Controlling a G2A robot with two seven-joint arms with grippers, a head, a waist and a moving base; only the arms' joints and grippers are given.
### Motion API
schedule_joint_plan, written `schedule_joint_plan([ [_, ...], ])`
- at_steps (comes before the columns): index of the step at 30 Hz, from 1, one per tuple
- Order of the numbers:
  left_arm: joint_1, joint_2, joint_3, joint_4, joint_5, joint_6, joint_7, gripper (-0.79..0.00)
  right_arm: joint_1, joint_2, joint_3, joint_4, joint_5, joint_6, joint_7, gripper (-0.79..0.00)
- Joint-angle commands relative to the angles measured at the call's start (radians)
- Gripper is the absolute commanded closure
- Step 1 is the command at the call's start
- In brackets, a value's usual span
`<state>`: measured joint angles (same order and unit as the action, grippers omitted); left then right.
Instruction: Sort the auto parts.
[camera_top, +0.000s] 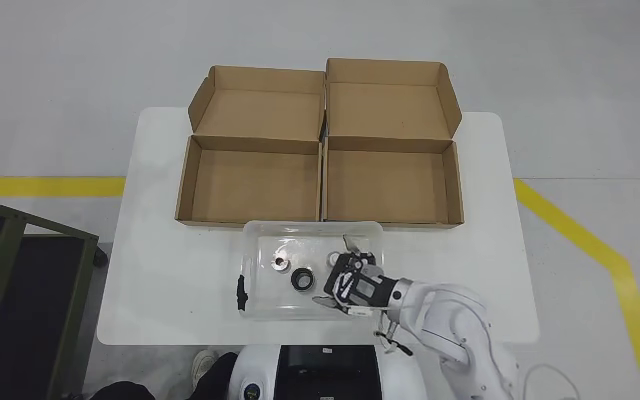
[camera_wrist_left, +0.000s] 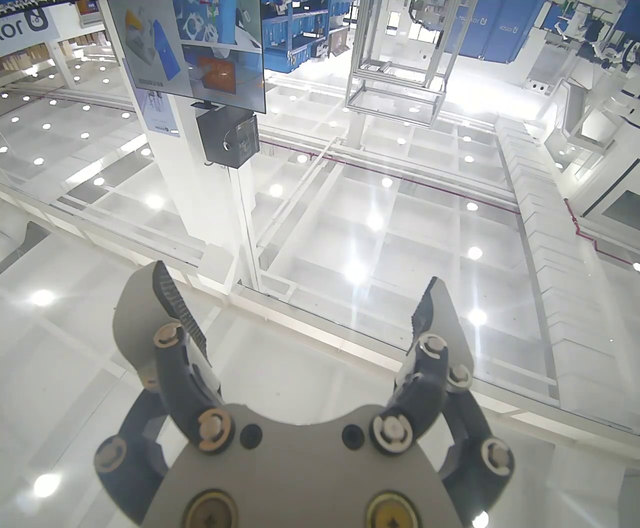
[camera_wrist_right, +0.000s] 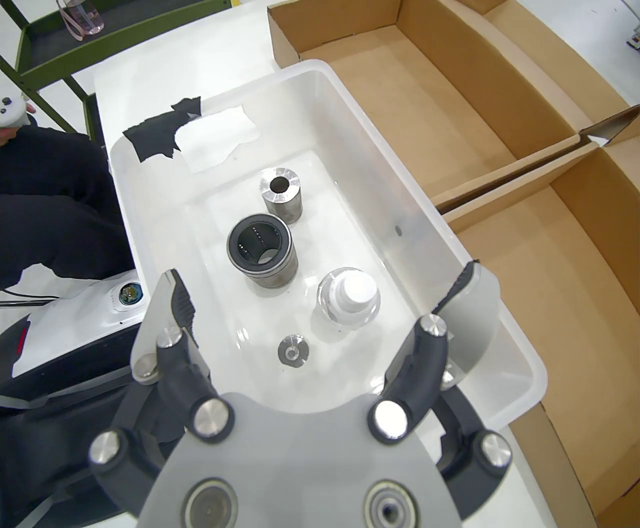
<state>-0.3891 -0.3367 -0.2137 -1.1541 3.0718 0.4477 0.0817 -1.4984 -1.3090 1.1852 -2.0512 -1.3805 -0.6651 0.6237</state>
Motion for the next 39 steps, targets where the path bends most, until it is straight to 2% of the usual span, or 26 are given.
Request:
schedule_joint_plan([
  [1, 0.0, 0.0, 0.0, 0.0, 0.0, 0.0, 0.0, -0.785, 0.01, 0.002, 0.0, 0.013, -0.001, 0.008, 0.004, -0.785],
  [12, 0.0, 0.0, 0.0, 0.0, 0.0, 0.0, 0.0, -0.785, 0.066, 0.01, -0.011, 0.083, 0.01, 0.028, 0.026, -0.785],
  [17, 0.0, 0.0, 0.0, 0.0, 0.0, 0.0, 0.0, -0.785, 0.088, 0.013, -0.023, 0.102, 0.012, 0.038, 0.043, -0.736],
  [20, 0.0, 0.0, 0.0, 0.0, 0.0, 0.0, 0.0, -0.785, 0.097, 0.015, -0.029, 0.112, 0.013, 0.036, 0.05, -0.68],
  [21, 0.0, 0.0, 0.0, 0.0, 0.0, 0.0, 0.0, -0.785, 0.101, 0.016, -0.033, 0.116, 0.012, 0.034, 0.054, -0.631],
  [25, 0.0, 0.0, 0.0, 0.0, 0.0, 0.0, 0.0, -0.785, 0.116, 0.018, -0.049, 0.121, 0.012, 0.035, 0.067, -0.529],
  [27, 0.0, 0.0, 0.0, 0.0, 0.0, 0.0, 0.0, -0.785, 0.122, 0.019, -0.055, 0.12, 0.012, 0.038, 0.073, -0.453],
  [28, 0.0, 0.0, 0.0, 0.0, 0.0, 0.0, 0.0, -0.785, 0.124, 0.02, -0.056, 0.119, 0.012, 0.04, 0.077, -0.388],
  [31, 0.0, 0.0, 0.0, 0.0, 0.0, 0.0, 0.0, -0.785, 0.127, 0.022, -0.056, 0.114, 0.018, 0.05, 0.082, -0.292],
  [38, 0.0, 0.0, 0.0, 0.0, 0.0, 0.0, 0.0, -0.785, 0.129, 0.029, -0.058, 0.095, 0.009, 0.055, 0.108, -0.175],
  [39, 0.0, 0.0, 0.0, 0.0, 0.0, 0.0, 0.0, -0.785, 0.129, 0.03, -0.058, 0.09, 0.011, 0.054, 0.11, -0.095],
])
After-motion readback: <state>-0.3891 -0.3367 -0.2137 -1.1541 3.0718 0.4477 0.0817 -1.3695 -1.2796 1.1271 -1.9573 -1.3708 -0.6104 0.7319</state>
